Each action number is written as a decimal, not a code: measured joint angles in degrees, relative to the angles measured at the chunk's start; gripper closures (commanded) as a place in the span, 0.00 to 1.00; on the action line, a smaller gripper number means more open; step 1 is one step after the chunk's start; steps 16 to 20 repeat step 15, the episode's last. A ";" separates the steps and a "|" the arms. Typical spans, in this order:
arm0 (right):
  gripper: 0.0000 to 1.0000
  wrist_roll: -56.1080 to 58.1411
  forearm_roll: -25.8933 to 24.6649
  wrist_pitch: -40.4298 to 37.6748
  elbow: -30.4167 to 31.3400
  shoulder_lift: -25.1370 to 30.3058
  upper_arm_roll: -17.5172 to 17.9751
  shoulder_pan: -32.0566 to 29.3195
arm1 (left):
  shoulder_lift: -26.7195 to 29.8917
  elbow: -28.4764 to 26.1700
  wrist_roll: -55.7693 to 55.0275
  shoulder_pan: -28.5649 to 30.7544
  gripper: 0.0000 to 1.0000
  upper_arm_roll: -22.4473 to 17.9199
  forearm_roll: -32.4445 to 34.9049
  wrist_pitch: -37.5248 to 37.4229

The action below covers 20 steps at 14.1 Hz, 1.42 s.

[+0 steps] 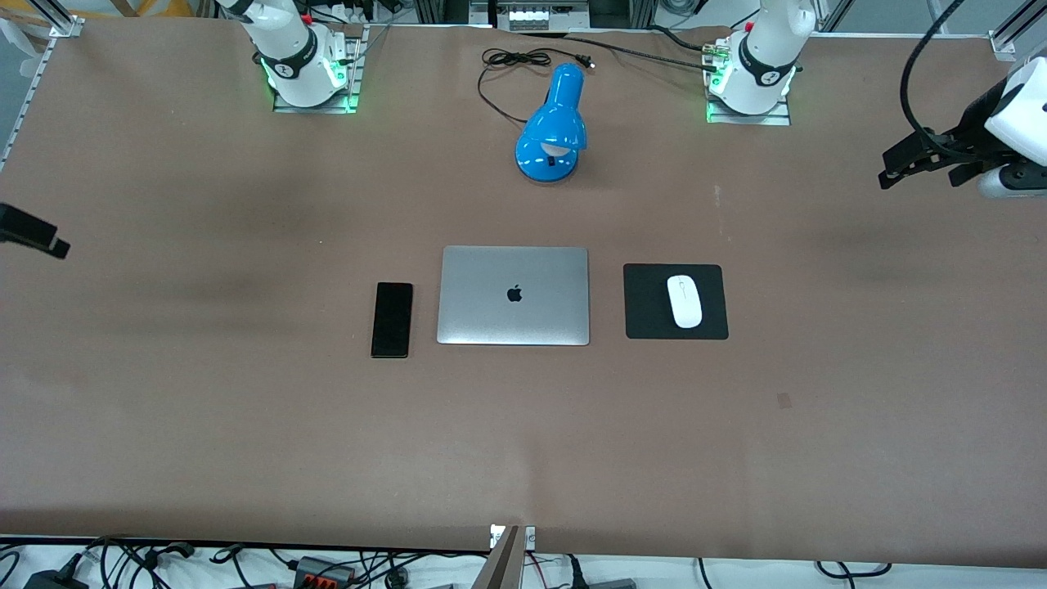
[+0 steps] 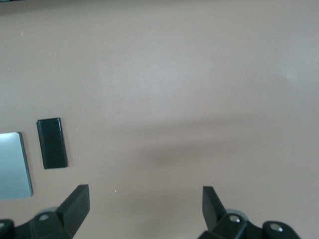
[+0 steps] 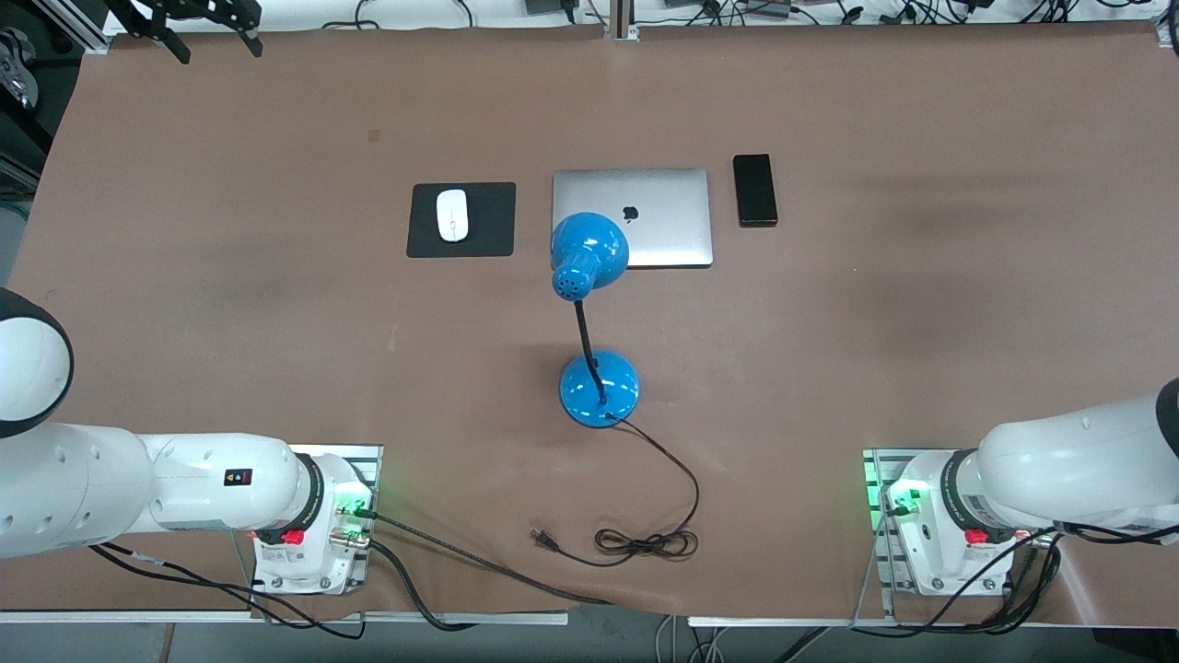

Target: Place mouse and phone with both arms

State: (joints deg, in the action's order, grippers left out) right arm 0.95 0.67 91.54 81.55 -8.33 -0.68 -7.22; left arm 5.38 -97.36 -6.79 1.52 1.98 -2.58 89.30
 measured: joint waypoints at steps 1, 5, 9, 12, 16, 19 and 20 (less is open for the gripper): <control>0.00 0.00 0.00 0.00 2.86 2.61 0.21 0.01 | -0.08 0.00 -0.29 -0.08 0.00 0.08 -0.13 0.13; 0.00 0.00 -0.13 0.63 8.50 7.02 2.31 0.22 | -1.08 0.02 3.68 -0.25 0.00 0.35 -0.13 2.88; 0.00 0.00 -0.26 1.49 8.49 5.85 1.73 -0.22 | -1.35 0.17 4.07 -0.25 0.00 0.36 -0.13 3.01; 0.00 0.00 -0.47 1.49 8.40 5.85 1.34 -0.43 | -1.35 0.35 4.13 -0.27 0.00 0.42 -0.14 3.01; 0.00 0.00 -0.53 0.00 8.37 5.86 1.36 -0.42 | -1.35 0.36 4.18 -0.27 0.00 0.43 -0.14 3.01; 0.00 0.00 -0.53 0.00 8.37 5.86 1.36 -0.42 | -1.35 0.36 4.18 -0.27 0.00 0.43 -0.14 3.01; 0.00 0.00 -0.53 0.00 8.37 5.86 1.36 -0.42 | -1.35 0.36 4.18 -0.27 0.00 0.43 -0.14 3.01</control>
